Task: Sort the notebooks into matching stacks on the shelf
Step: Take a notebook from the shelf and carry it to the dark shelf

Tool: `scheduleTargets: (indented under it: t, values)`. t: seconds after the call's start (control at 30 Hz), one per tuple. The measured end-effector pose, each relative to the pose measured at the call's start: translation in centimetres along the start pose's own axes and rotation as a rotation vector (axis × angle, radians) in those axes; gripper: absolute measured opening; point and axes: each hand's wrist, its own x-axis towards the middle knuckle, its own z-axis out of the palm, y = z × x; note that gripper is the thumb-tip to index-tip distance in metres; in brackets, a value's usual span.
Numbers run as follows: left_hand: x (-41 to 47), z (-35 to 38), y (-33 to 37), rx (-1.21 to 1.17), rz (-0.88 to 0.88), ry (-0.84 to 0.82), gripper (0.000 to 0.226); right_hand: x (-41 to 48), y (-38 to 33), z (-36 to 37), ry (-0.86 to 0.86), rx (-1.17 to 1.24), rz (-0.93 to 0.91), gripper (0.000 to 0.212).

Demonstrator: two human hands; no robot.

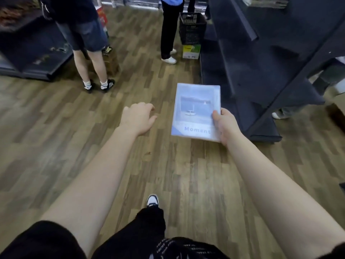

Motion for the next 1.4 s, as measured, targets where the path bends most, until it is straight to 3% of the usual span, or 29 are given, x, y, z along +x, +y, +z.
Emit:
scheduleTargets:
  t: [0.47,0.63,1.4]
  values:
    - [27.6,-3.7,-7.2,0.012,0.069,0.090,0.039,23.4,-11.7,9.1,0.016,0.070,-0.052,0.015]
    - [35.8,-3.0,-7.8,0.002,0.086,0.039,0.039,30.2,-13.9,10.4,0.028,0.088,-0.047,0.018]
    - [74.2,-1.3,-1.6,-0.029,0.148,0.018,0.037,64.3,-23.6,7.5,0.099,0.133,-0.041,0.016]
